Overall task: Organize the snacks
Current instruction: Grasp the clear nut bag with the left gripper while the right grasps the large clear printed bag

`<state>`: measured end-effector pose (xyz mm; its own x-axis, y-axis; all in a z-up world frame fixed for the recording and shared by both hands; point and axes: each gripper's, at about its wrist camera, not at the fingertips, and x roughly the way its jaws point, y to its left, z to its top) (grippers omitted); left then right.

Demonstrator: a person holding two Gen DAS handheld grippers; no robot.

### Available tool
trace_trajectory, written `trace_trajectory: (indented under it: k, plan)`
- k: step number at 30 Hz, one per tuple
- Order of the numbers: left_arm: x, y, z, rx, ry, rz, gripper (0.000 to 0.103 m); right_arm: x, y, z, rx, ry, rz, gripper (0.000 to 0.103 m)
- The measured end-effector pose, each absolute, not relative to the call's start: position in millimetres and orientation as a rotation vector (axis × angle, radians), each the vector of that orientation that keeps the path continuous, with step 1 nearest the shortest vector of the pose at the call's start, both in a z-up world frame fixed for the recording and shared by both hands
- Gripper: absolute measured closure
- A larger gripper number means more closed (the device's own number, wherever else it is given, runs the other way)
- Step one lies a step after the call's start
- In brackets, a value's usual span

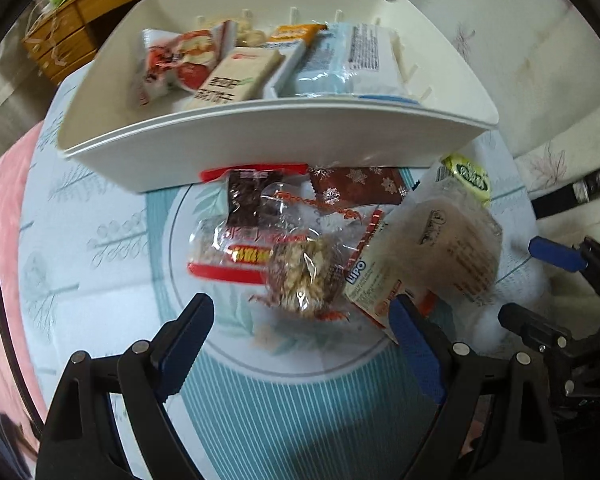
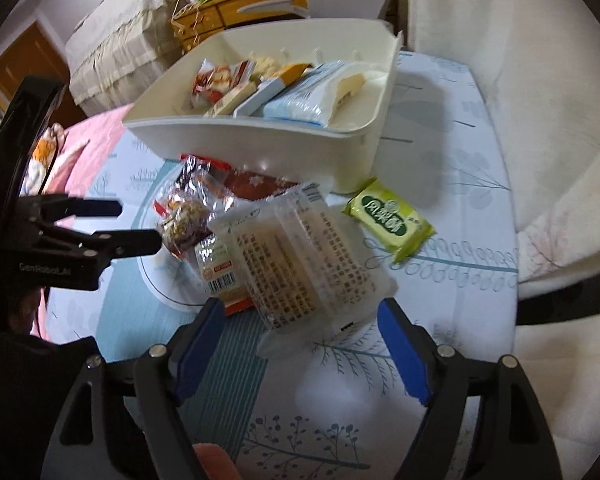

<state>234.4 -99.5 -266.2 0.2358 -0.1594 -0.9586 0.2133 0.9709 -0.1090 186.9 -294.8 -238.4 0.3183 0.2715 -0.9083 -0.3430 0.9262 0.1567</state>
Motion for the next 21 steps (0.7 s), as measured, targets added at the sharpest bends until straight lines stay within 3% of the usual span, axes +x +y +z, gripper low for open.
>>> trace_trajectory:
  k: [10,18,21]
  plan:
    - [256,-98,-292,0.059,1.283,-0.324,0.025,191,-265,-261,-0.242,1.138,0.425,0.015]
    - [259,-99,-311,0.023,1.314,-0.373,0.048,205,-269,-276,-0.237,1.147,0.354,0.011]
    - [257,-104,-312,0.016,1.305,-0.379,0.050,211,-272,-279,-0.204,1.154,0.349,0.009]
